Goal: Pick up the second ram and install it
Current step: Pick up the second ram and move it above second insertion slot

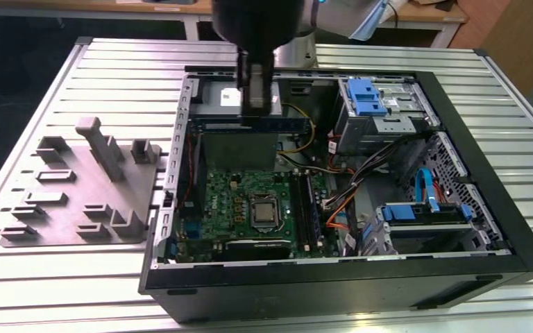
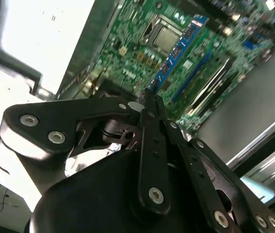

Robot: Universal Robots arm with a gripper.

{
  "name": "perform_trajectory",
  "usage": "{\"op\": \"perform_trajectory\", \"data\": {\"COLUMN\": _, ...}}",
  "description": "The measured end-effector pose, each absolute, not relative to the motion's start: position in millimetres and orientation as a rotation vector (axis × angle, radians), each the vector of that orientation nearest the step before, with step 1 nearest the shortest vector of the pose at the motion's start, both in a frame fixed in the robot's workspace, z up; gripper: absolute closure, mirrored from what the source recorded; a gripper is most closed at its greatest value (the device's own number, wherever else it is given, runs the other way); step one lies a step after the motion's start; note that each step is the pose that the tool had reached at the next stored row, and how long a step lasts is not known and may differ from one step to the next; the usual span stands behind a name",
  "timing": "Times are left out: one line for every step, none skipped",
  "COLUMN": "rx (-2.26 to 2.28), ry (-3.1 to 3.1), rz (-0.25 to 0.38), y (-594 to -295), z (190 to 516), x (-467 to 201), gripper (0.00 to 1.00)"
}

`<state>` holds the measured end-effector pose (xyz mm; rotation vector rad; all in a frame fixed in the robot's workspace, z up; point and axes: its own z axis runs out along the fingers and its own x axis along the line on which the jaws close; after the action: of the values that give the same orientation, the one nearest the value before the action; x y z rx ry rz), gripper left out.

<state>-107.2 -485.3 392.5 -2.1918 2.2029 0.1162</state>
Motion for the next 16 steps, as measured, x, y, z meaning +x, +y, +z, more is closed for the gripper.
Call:
{"op": "perform_trajectory", "data": {"rx": -2.192, "ry": 2.203, "rz": 0.116, "y": -485, "z": 392, "x": -103, "gripper": 0.88}}
{"op": "perform_trajectory", "data": {"rx": -2.192, "ry": 2.203, "rz": 0.116, "y": -485, "z": 392, "x": -98, "gripper": 0.88}}
{"op": "perform_trajectory", "data": {"rx": -2.192, "ry": 2.203, "rz": 0.116, "y": -485, "z": 392, "x": -94, "gripper": 0.88}}
{"op": "perform_trajectory", "data": {"rx": -2.192, "ry": 2.203, "rz": 0.116, "y": -485, "z": 392, "x": -89, "gripper": 0.88}}
{"op": "perform_trajectory", "data": {"rx": -2.192, "ry": 2.203, "rz": 0.116, "y": -485, "z": 392, "x": -85, "gripper": 0.88}}
{"op": "perform_trajectory", "data": {"rx": -2.192, "ry": 2.203, "rz": 0.116, "y": -485, "z": 392, "x": -80, "gripper": 0.88}}
{"op": "perform_trajectory", "data": {"rx": -2.192, "ry": 2.203, "rz": 0.116, "y": -485, "z": 392, "x": -76, "gripper": 0.88}}
{"op": "perform_trajectory", "data": {"rx": -2.192, "ry": 2.203, "rz": 0.116, "y": -485, "z": 392, "x": -73, "gripper": 0.88}}
{"op": "perform_trajectory", "data": {"rx": -2.192, "ry": 2.203, "rz": 0.116, "y": -485, "z": 392, "x": -72, "gripper": 0.88}}
{"op": "perform_trajectory", "data": {"rx": -2.192, "ry": 2.203, "rz": 0.116, "y": -485, "z": 392, "x": -72, "gripper": 0.88}}
{"op": "perform_trajectory", "data": {"rx": -2.192, "ry": 2.203, "rz": 0.116, "y": -485, "z": 392, "x": -72, "gripper": 0.88}}
{"op": "perform_trajectory", "data": {"rx": -2.192, "ry": 2.203, "rz": 0.116, "y": -485, "z": 392, "x": -72, "gripper": 0.88}}
{"op": "perform_trajectory", "data": {"rx": -2.192, "ry": 2.203, "rz": 0.116, "y": -485, "z": 392, "x": -72, "gripper": 0.88}}
{"op": "perform_trajectory", "data": {"rx": -2.192, "ry": 2.203, "rz": 0.117, "y": -485, "z": 391, "x": -72, "gripper": 0.88}}
{"op": "perform_trajectory", "data": {"rx": -2.192, "ry": 2.203, "rz": 0.116, "y": -485, "z": 389, "x": -72, "gripper": 0.88}}
{"op": "perform_trajectory", "data": {"rx": -2.192, "ry": 2.203, "rz": 0.116, "y": -485, "z": 387, "x": -72, "gripper": 0.88}}
